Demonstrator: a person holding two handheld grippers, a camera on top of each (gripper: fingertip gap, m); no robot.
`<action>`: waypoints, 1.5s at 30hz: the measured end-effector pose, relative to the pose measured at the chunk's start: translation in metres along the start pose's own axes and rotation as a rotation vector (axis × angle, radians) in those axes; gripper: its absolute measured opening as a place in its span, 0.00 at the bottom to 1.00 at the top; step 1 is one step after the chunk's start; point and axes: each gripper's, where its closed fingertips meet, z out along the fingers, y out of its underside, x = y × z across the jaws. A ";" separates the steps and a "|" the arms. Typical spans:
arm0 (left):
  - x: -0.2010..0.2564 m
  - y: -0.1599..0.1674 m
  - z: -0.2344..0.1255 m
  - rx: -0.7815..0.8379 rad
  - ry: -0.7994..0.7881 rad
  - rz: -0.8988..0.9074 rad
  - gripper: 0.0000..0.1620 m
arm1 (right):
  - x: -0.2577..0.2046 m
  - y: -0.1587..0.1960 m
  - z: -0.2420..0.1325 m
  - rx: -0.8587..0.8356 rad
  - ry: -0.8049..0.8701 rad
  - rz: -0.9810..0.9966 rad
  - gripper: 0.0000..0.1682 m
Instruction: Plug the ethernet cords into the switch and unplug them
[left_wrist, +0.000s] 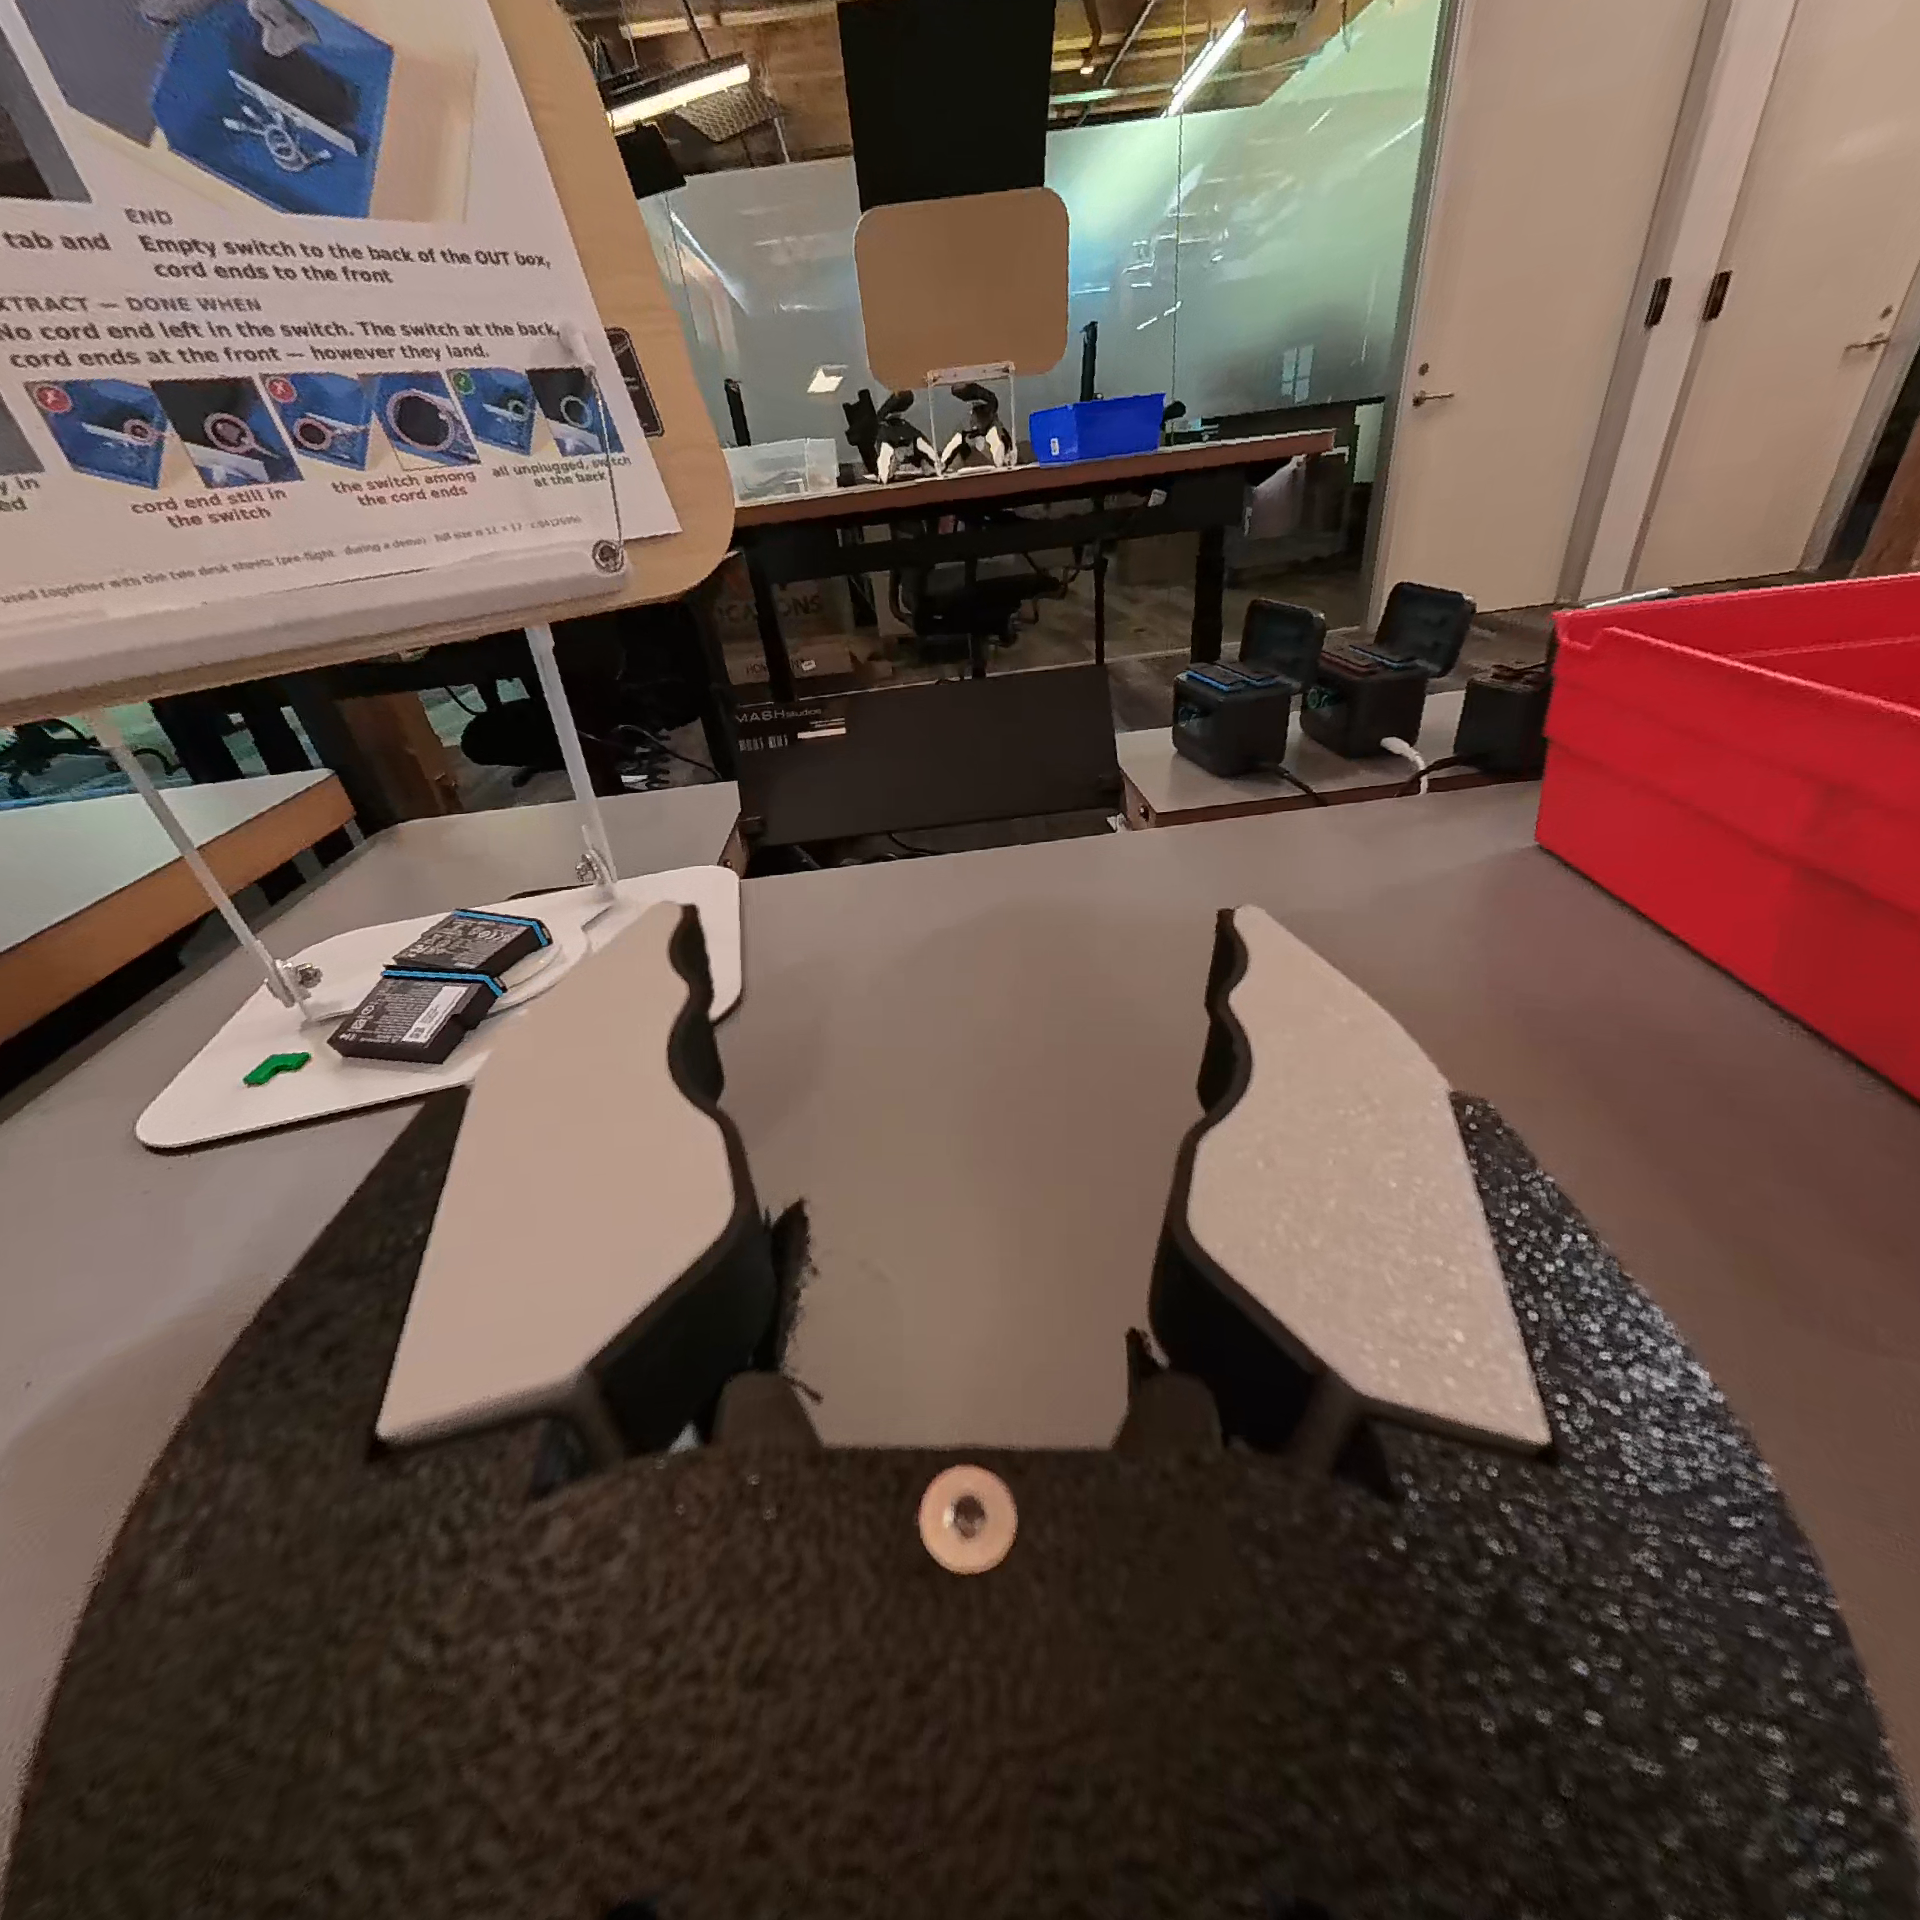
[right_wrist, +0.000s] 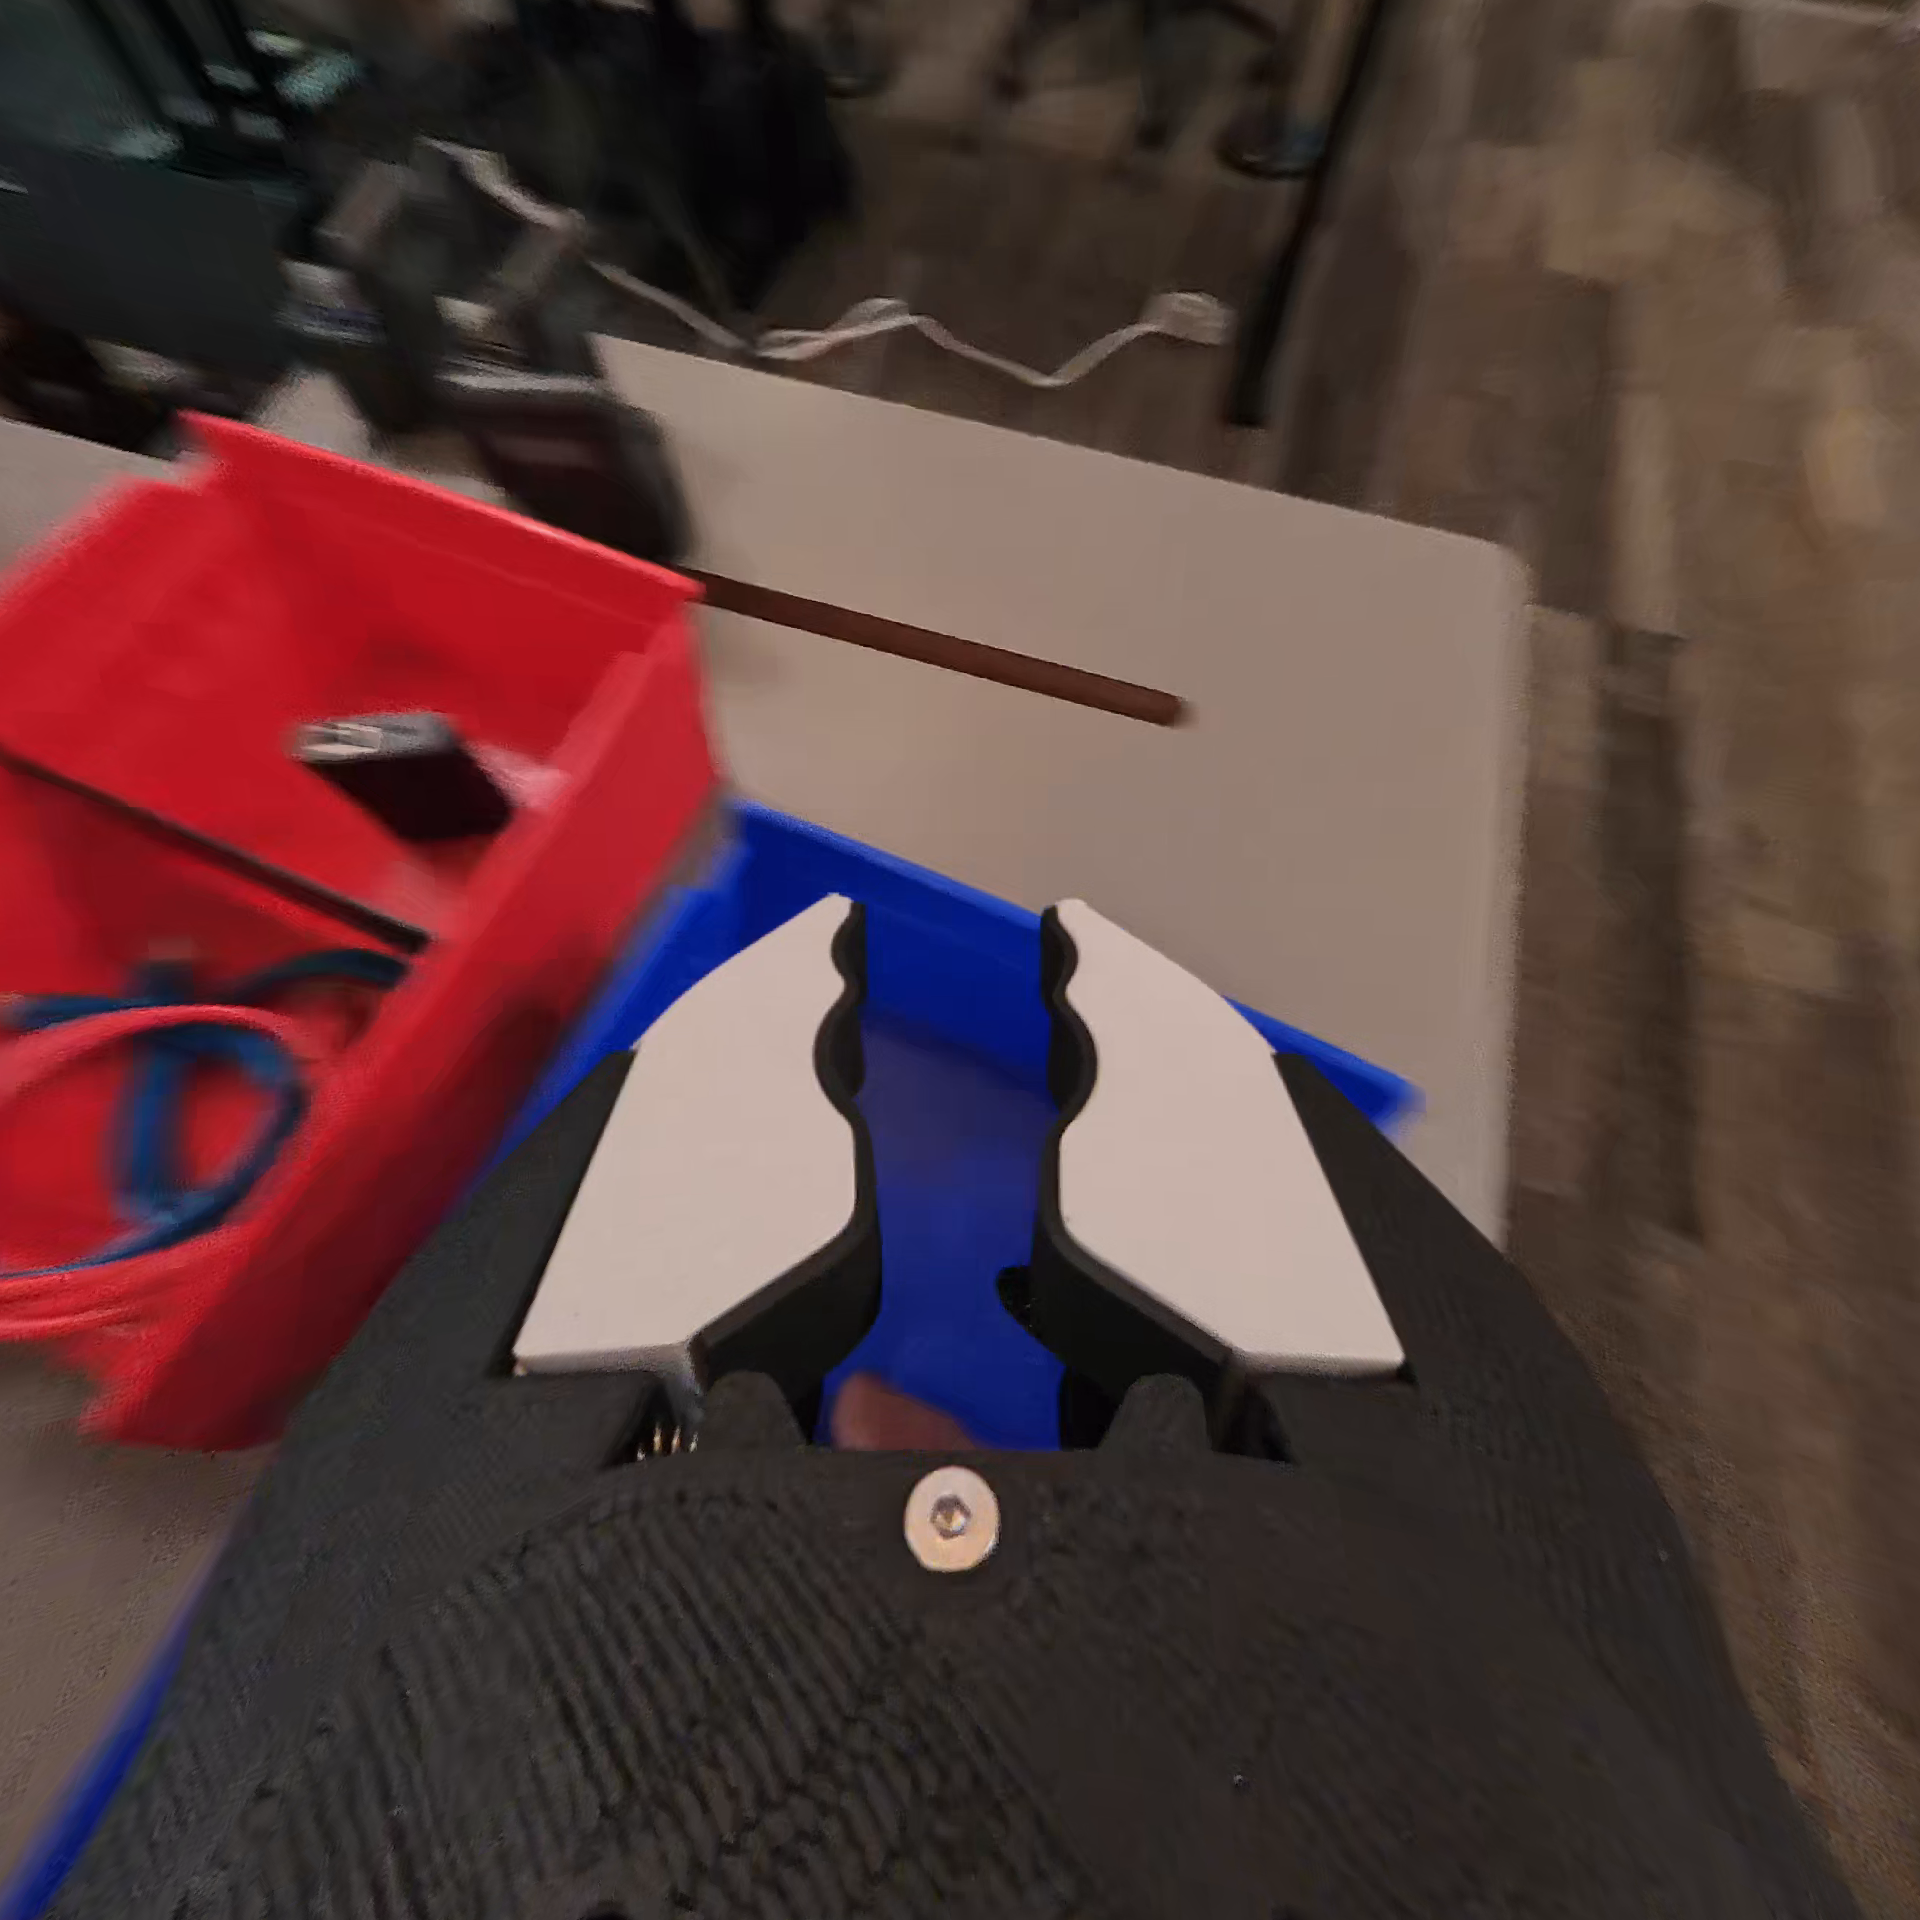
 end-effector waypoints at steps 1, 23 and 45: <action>0.001 0.001 0.001 -0.001 0.004 -0.004 0.56 | -0.025 -0.010 0.009 -0.014 -0.073 0.003 0.21; 0.069 -0.013 -0.019 0.048 0.200 0.175 0.53 | -0.118 0.019 0.140 -0.796 0.077 -0.115 0.06; 0.226 -0.002 0.002 -0.363 0.731 -0.004 0.70 | -0.205 0.065 0.051 -0.494 -0.078 -0.234 0.24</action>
